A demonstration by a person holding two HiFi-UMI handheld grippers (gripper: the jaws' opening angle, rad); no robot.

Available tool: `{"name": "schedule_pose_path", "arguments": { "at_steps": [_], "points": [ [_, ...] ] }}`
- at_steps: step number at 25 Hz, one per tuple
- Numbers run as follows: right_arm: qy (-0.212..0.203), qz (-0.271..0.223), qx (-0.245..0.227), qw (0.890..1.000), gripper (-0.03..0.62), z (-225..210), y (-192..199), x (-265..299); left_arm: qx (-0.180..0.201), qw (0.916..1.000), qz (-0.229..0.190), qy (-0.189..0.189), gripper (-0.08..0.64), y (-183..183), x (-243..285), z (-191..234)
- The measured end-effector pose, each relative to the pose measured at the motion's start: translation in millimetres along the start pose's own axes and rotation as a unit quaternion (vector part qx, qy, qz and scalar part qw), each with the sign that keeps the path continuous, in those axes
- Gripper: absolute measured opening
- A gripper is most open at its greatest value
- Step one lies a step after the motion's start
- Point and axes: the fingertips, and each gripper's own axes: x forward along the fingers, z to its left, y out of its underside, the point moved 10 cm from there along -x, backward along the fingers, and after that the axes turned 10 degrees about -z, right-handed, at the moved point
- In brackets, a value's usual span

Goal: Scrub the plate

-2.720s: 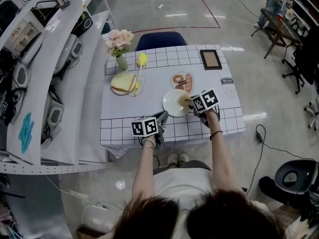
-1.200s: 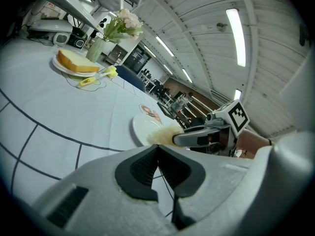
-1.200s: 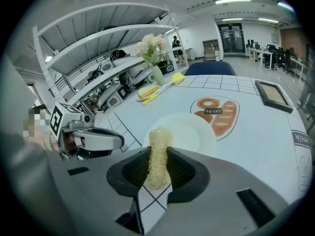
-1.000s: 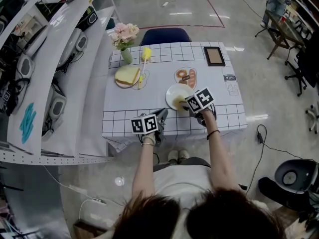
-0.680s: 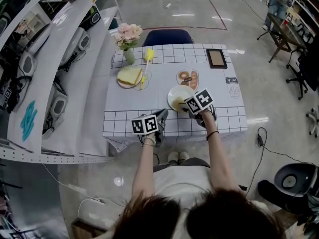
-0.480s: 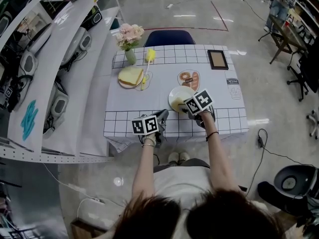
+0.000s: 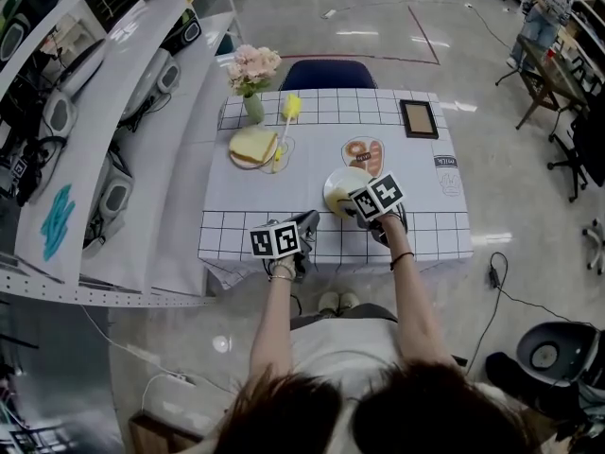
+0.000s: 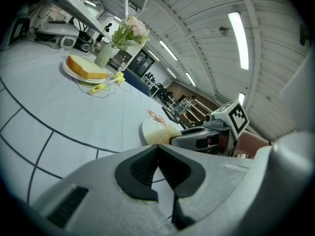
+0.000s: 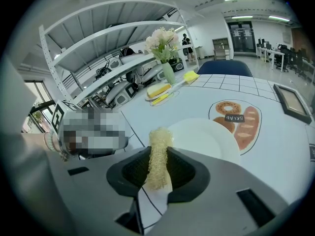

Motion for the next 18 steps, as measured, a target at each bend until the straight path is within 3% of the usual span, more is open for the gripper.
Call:
{"name": "schedule_pose_path", "arguments": {
  "at_steps": [18],
  "points": [
    [0.008, -0.029, -0.008, 0.999, 0.074, -14.9, -11.3, 12.4, -0.003, 0.9999, -0.006, -0.012, 0.011, -5.8, 1.9, 7.1]
  ]
}}
